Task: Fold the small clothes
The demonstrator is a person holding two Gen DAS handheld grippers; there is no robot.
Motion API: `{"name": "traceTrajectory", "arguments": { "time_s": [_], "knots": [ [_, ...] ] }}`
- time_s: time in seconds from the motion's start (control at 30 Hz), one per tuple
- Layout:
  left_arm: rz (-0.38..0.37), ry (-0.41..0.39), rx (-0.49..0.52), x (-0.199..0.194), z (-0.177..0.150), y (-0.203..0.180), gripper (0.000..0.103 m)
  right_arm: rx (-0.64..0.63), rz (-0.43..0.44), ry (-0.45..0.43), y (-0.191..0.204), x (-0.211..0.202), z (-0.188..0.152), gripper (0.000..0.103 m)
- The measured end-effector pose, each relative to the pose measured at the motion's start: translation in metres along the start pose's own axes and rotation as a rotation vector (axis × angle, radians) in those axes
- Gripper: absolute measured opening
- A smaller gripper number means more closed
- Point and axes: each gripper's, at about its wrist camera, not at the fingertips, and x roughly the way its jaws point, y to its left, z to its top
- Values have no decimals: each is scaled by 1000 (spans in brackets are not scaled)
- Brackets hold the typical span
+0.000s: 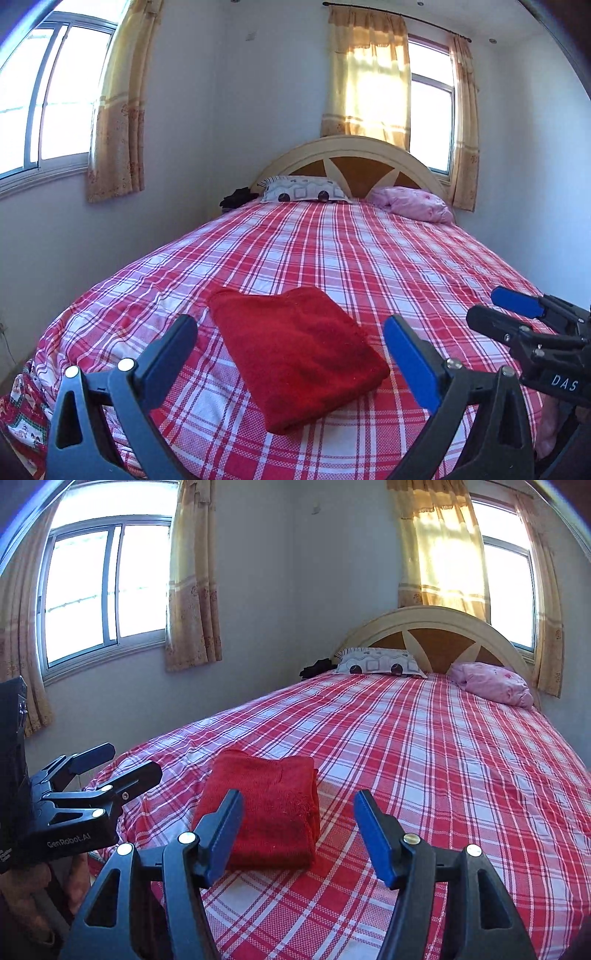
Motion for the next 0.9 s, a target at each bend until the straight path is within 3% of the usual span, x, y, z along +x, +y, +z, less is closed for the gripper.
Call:
{"name": "traceTrajectory", "arguments": {
  "time_s": [0.9],
  "knots": [
    [17,-31,18,-16,6,-10,103,0,-1,-46,-2,-16,3,63]
  ]
}}
